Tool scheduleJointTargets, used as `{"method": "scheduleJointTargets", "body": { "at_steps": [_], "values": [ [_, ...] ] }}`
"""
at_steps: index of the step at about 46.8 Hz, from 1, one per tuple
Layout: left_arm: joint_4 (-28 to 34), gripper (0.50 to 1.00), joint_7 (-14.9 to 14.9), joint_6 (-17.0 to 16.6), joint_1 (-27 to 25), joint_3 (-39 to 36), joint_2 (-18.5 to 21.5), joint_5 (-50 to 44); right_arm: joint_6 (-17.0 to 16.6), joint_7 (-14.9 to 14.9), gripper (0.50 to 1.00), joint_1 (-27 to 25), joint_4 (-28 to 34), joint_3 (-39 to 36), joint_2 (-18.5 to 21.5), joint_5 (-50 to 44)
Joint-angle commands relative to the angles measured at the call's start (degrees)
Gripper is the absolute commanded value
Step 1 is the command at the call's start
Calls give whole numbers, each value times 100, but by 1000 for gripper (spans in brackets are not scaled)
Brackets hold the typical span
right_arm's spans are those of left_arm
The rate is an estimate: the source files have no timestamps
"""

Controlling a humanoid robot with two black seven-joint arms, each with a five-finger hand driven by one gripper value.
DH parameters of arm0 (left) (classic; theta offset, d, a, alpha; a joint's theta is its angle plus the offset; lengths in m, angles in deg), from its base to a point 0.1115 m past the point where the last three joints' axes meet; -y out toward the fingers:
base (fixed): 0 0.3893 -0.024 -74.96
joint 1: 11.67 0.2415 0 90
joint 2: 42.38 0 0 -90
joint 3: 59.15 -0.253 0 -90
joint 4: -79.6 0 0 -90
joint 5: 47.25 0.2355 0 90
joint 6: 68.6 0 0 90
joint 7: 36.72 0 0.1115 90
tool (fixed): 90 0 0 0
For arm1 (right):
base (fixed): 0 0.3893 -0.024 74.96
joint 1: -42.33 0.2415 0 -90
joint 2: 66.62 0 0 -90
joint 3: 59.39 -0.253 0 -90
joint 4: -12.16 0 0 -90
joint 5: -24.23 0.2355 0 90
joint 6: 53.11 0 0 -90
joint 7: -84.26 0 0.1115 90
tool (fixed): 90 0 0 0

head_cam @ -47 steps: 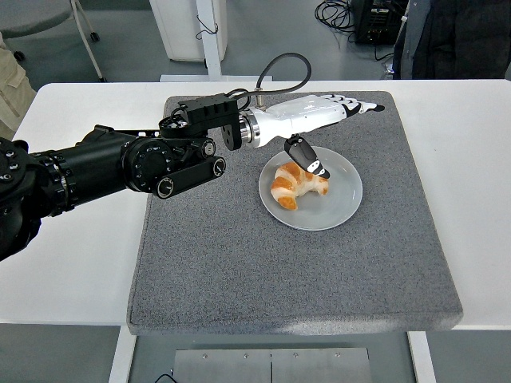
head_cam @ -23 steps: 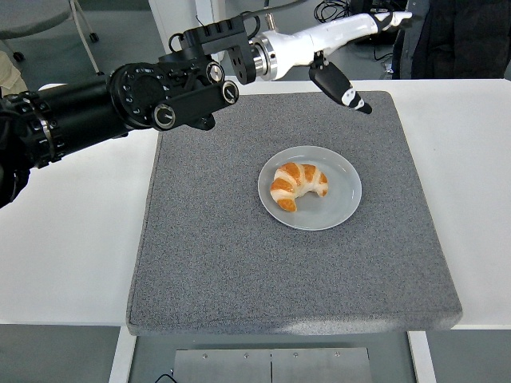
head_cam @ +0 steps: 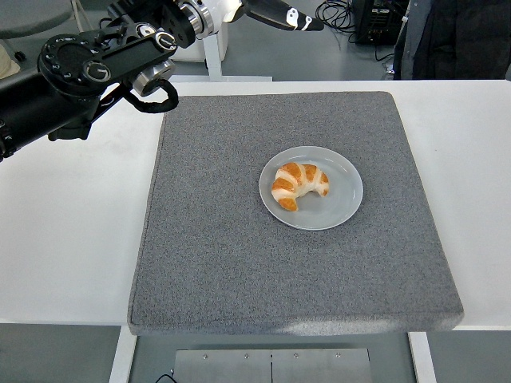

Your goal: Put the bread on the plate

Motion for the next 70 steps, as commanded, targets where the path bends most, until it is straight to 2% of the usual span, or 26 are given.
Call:
{"method": "scheduleJointTargets", "body": {
  "at_steps": [1, 12, 19, 27, 31, 40, 50, 66, 70],
  "values": [
    [-84, 1000, -2, 9, 172, 299, 52, -140, 4, 0, 1000, 0, 0, 0, 0, 0],
    [-813, 1000, 244, 26, 761, 1265, -71, -553, -5, 0, 1000, 0, 0, 0, 0, 0],
    [-1261, 1000, 244, 105, 990, 1776, -369, -677, -5, 0, 1000, 0, 0, 0, 0, 0],
    [-2210, 1000, 252, 641, 1069, 2408, -747, -791, -5, 0, 1000, 0, 0, 0, 0, 0],
    [-2448, 1000, 366, 817, 1121, 2602, -783, -966, -5, 0, 1000, 0, 0, 0, 0, 0],
    [-2475, 1000, 736, 967, 1341, 2734, -897, -1678, -5, 0, 1000, 0, 0, 0, 0, 0],
    [-2466, 1000, 797, 1177, 1605, 3182, -985, -2083, 4, 0, 1000, 0, 0, 0, 0, 0],
    [-2405, 1000, 859, 1371, 2088, 3885, -1038, -2101, -5, 0, 1000, 0, -9, -9, 0, 0],
    [-2414, 1000, 859, 1520, 2194, 3974, -1038, -2101, -14, 0, 1000, 0, -18, 0, 0, 0]
  ]
}}
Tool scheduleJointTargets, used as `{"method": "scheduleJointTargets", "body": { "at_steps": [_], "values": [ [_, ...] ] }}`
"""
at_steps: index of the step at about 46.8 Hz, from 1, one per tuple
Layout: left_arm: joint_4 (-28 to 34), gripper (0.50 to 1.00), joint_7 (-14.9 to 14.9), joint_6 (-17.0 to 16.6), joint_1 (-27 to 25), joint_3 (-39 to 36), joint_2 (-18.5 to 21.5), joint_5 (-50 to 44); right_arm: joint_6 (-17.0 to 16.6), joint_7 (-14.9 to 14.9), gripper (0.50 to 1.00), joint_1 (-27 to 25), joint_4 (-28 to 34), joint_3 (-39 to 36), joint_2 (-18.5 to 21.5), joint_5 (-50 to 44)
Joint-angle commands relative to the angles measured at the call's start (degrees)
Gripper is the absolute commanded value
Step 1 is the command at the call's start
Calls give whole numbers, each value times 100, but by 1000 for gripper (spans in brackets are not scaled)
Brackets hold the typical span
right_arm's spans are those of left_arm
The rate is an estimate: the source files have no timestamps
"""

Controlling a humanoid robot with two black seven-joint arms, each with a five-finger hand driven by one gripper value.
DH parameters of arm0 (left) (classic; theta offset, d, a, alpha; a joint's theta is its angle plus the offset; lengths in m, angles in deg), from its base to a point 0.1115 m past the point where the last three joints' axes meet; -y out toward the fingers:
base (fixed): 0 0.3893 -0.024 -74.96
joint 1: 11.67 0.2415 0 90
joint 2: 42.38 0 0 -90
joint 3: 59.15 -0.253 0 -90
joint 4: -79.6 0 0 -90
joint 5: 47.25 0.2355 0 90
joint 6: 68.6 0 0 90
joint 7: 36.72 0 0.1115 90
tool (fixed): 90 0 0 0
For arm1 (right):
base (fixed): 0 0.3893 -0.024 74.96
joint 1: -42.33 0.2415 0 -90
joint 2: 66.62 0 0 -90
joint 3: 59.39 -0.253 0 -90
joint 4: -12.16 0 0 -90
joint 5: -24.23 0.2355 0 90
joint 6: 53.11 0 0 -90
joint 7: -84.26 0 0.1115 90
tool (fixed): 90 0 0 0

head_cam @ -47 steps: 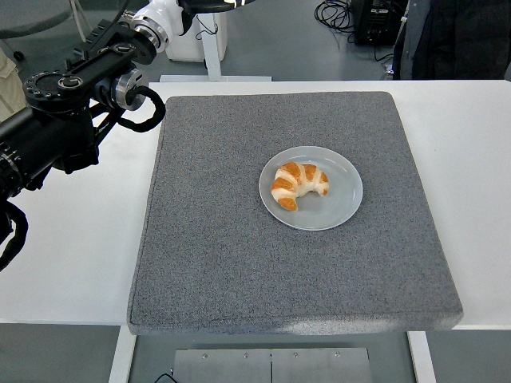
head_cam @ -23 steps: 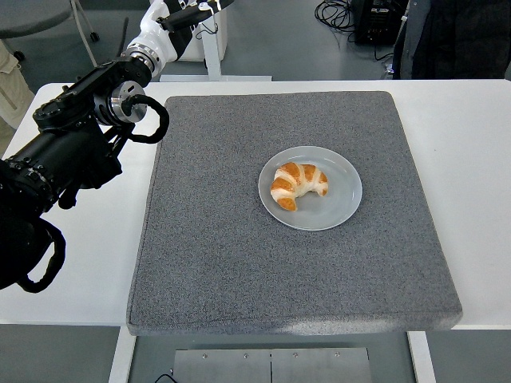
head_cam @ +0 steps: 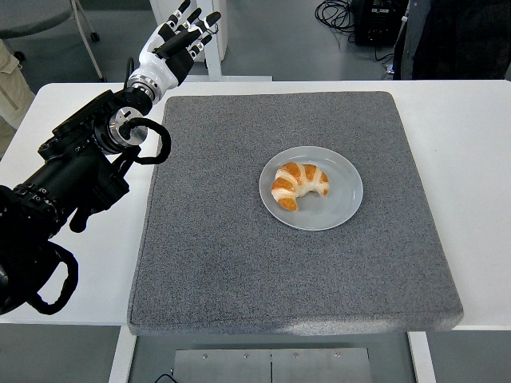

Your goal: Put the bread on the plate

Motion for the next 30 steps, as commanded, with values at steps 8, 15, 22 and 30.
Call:
{"method": "scheduleJointTargets", "body": {
  "at_steps": [8, 15, 22, 30],
  "values": [
    [-7, 1000, 1, 175, 131, 137, 0, 2, -6, 0, 1000, 0, -21, -9, 0, 0],
    [-15, 1000, -8, 167, 166, 111, 0, 2, -6, 0, 1000, 0, -21, -26, 0, 0],
    [-15, 1000, -17, 167, 175, 85, 0, 10, -6, 0, 1000, 0, -29, -26, 0, 0],
    [-24, 1000, -43, 167, 210, 58, 0, 10, 12, 0, 1000, 26, -21, 18, 0, 0]
  ]
}}
